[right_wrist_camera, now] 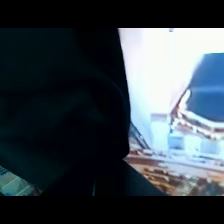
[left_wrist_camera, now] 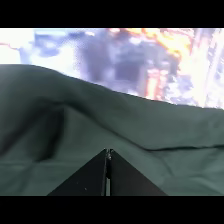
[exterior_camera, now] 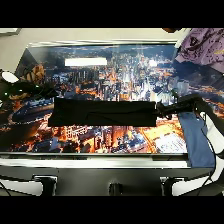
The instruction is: Fold the clothes and pants, and hang the long-sleeved shirts on hangers.
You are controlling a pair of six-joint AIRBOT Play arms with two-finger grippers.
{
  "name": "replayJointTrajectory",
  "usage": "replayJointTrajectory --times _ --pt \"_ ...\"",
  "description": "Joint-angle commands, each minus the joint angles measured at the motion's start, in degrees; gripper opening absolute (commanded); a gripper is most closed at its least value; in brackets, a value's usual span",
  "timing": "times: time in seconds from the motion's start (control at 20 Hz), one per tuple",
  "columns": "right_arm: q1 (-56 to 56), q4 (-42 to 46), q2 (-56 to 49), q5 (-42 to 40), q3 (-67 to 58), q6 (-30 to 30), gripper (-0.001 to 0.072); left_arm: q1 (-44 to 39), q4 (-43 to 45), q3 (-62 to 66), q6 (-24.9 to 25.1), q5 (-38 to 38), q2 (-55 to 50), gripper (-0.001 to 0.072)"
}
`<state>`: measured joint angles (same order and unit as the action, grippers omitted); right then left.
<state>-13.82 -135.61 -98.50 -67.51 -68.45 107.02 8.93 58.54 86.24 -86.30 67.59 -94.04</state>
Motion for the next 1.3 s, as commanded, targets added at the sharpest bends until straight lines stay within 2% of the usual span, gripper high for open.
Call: replayJointTrajectory --times 0.0,0.2,0.45,0.6,0.75,0.85,1.05,1.25 --pt "1.2 4.6 5.2 -2.0 -3.4 -7.4 0.0027 -4.9 -3.1 0.1 -0.3 -1.8 -0.9 0.0022" --pt "1.2 15.8 12.6 -9.3 -11.2 -19.4 0.0027 -17.0 -8.7 0.1 -5.3 -8.5 -5.4 0.0021" --pt "1.2 26.2 19.5 -16.0 -20.6 -26.8 0.0028 -33.6 -26.2 0.3 -6.8 -22.9 -12.9 0.002" --pt "1.2 30.6 22.1 -20.5 -24.9 -28.5 0.0028 -41.4 -34.0 4.7 -6.8 -25.4 -18.9 0.002" --pt "1.2 31.6 24.1 -22.5 -27.3 -28.9 0.0028 -47.5 -35.9 13.4 -7.0 -25.5 -25.3 0.002" --pt "1.2 31.6 24.3 -24.0 -29.1 -29.0 0.0028 -50.2 -36.1 19.2 -10.2 -25.7 -29.6 0.002" --pt "1.2 31.5 24.3 -25.5 -31.0 -29.0 0.0028 -53.4 -36.2 28.9 -14.6 -25.7 -37.1 0.0021" --pt "1.2 31.5 24.4 -24.9 -31.0 -28.8 0.0028 -52.2 -37.5 30.5 -12.9 -23.6 -37.6 0.002"
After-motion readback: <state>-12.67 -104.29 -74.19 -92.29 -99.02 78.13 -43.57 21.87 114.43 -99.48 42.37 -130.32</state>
